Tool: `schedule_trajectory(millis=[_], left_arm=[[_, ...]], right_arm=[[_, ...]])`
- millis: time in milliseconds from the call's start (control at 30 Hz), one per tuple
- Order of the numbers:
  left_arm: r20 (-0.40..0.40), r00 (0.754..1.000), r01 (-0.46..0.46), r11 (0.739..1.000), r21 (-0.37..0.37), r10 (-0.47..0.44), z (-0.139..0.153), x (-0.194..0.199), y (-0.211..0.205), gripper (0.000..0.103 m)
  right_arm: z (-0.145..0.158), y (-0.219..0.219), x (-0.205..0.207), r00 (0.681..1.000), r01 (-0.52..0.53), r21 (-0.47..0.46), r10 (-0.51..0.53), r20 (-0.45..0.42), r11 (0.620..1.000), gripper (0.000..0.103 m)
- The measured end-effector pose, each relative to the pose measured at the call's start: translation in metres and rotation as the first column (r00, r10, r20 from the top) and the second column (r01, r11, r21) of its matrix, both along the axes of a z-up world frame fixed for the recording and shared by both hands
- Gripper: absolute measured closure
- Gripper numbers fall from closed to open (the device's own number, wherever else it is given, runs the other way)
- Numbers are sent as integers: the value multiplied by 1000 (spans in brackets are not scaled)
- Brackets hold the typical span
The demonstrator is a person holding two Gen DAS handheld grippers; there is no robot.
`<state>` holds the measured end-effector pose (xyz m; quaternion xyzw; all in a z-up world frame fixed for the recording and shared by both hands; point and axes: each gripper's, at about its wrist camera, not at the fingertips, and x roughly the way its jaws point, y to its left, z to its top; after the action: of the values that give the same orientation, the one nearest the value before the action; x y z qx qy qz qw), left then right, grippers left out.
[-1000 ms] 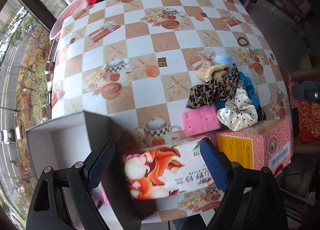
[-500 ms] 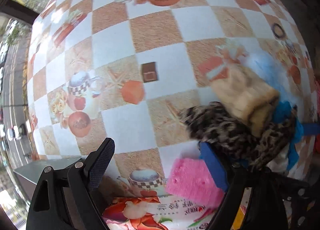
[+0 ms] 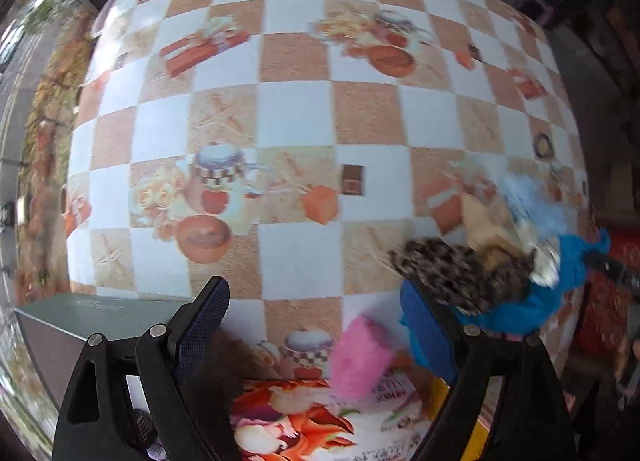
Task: Organize soft objects
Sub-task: 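Grasp the leopard-print scarf with the left tool while the right tool grasps the blue cloth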
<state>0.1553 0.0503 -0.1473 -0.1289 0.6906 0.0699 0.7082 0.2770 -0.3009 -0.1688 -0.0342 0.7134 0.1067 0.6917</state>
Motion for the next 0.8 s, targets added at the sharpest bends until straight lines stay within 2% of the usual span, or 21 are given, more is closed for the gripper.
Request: schedule_trajectory(millis=[67, 133, 200, 233, 300, 400, 533, 600, 667, 733, 800], left_arm=[[0, 991, 131, 991, -17, -131, 1, 1, -38, 13], [-26, 970, 242, 970, 6, -242, -7, 10, -79, 13], [-65, 953, 298, 953, 59, -295, -22, 21, -108, 13], [-83, 954, 295, 952, 77, -289, -31, 26, -113, 13], [-107, 968, 237, 968, 87, -228, -47, 38, -111, 13], [-105, 992, 80, 990, 114, -68, -55, 53, -81, 13], [-98, 992, -61, 986, 153, 77, -55, 64, -27, 13], [-91, 986, -120, 979, 167, 137, -49, 62, -1, 13], [-75, 981, -166, 972, 169, 180, -39, 56, 21, 13], [-57, 977, -193, 970, 150, 204, -30, 49, 35, 13], [-50, 977, -200, 972, 121, 207, -25, 44, 40, 13]], right_arm=[[2, -12, -9, 1000, 18, 37, -17, -12, 999, 0], [3, -13, -20, 1000, 3, 66, -2, -21, 998, 0], [5, -7, -31, 999, -27, 79, 28, -15, 996, 0], [6, -3, -35, 999, -42, 84, 44, -12, 996, 0], [3, 4, -36, 998, -58, 91, 61, -25, 994, 0], [-10, 22, -39, 994, -89, 109, 96, -59, 990, 0], [-44, 39, -43, 981, -154, 48, 158, -113, 987, 0], [-57, 27, -41, 986, -123, -22, 120, -120, 992, 0], [-63, -1, -36, 993, -43, -85, 33, -116, 995, 0], [-59, -34, -31, 992, 39, -95, -49, -114, 995, 0], [-49, -61, -31, 991, 83, -76, -90, -98, 994, 0]])
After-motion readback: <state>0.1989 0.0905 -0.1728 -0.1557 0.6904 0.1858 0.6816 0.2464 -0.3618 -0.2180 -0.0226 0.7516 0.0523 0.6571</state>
